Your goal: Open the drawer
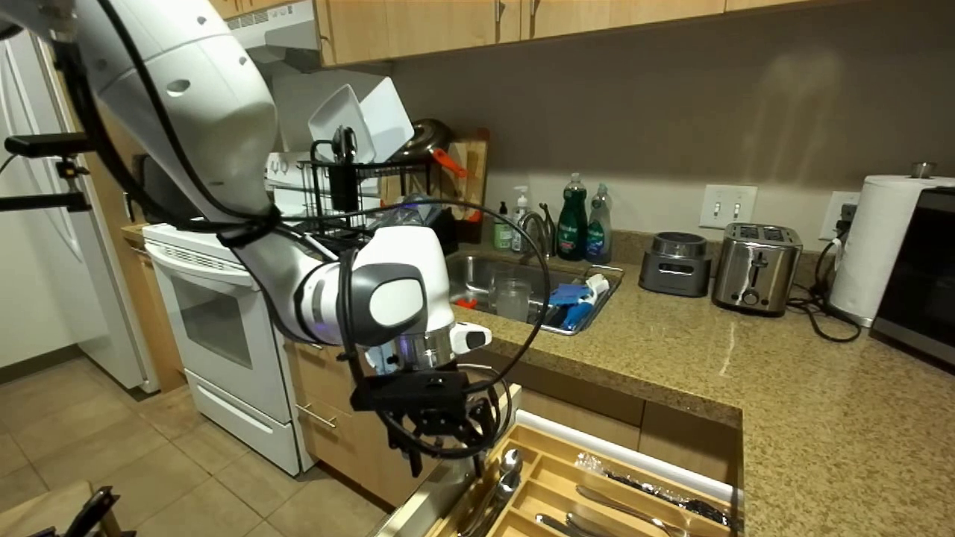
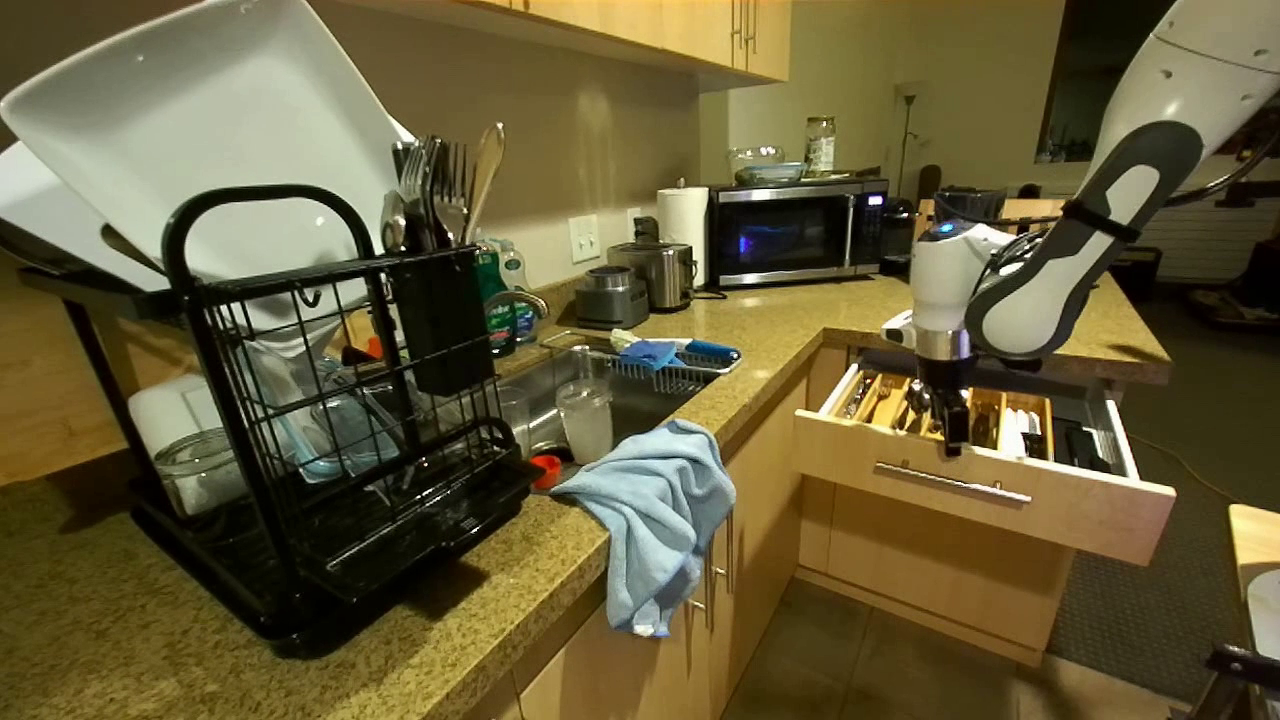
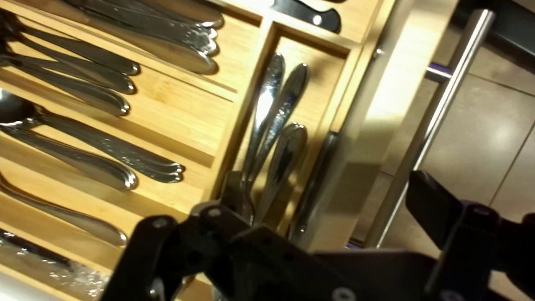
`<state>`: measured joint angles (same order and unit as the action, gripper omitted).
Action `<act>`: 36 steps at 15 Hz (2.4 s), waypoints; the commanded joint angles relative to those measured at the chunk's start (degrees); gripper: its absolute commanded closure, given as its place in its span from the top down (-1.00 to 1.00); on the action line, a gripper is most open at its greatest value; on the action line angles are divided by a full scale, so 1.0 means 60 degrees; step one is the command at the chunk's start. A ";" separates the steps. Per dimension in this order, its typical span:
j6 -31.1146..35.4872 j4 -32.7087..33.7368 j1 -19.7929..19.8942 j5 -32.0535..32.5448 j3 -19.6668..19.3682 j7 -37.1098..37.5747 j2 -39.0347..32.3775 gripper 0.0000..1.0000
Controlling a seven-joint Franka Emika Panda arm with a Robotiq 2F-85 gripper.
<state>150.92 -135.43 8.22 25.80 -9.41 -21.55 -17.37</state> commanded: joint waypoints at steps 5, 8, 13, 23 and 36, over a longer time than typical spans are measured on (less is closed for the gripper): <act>0.0175 -0.0873 0.0106 0.1634 -0.0844 0.0755 0.1789 1.00; 0.0189 -0.1095 0.0293 0.1723 -0.0845 0.0387 0.2345 1.00; 0.0253 -0.1512 0.0543 0.1063 -0.0763 -0.1050 0.3149 1.00; -0.0678 -0.1871 0.0290 -0.2588 -0.0919 -0.6164 0.4257 1.00; -0.0999 -0.1611 0.0384 -0.2361 -0.0822 -0.5975 0.4141 1.00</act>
<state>145.05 -145.12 10.30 11.64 -14.61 -57.45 7.43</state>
